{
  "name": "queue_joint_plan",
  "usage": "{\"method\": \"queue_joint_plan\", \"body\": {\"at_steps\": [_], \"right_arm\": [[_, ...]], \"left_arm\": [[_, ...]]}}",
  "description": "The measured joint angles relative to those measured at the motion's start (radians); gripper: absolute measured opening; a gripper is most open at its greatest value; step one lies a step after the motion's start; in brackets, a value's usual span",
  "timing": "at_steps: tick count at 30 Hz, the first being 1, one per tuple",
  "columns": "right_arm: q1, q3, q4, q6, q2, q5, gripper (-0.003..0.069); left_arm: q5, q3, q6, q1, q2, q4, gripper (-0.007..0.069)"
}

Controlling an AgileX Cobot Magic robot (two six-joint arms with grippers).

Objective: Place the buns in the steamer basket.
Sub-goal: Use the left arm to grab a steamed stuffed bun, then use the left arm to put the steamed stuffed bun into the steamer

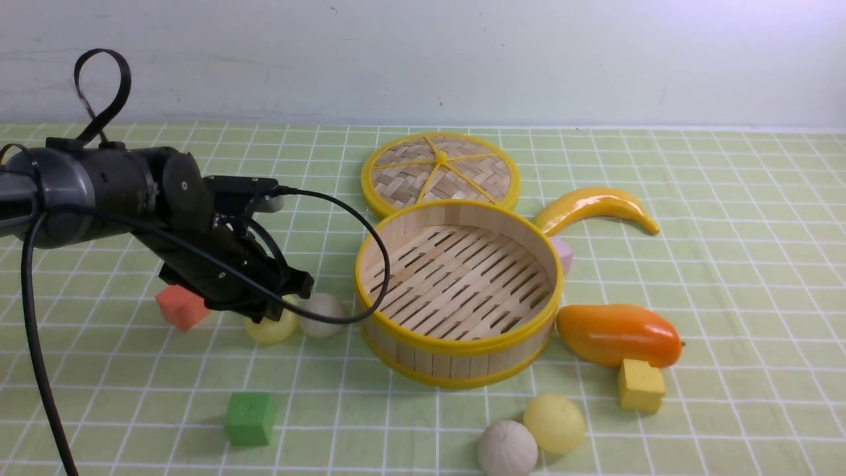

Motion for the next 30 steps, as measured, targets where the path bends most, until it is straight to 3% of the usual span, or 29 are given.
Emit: {"method": "queue_joint_plan", "body": {"at_steps": [3,15,19,25,30], "right_arm": [[0.0,0.0,0.0,0.0,0.0,0.0,0.0239],[0.0,0.0,0.0,0.0,0.0,0.0,0.0239],[0.0,0.0,0.0,0.0,0.0,0.0,0.0239],[0.0,0.0,0.0,0.0,0.0,0.0,0.0239],[0.0,0.0,0.0,0.0,0.0,0.0,0.0239]], "left_arm": [[0.0,-0.001,0.0,0.0,0.0,0.0,-0.0011],[0.059,-0.001,0.003,-0.007,-0.187,-0.003,-0.0013],[0.059,-0.019,0.058,-0.077,-0.248,-0.033,-0.0013],[0.062,-0.178,0.081,-0.229,-0.139,-0.071,-0.0013],[0.078,-0.327,0.058,-0.249,0.035,-0.067,-0.0013]]}}
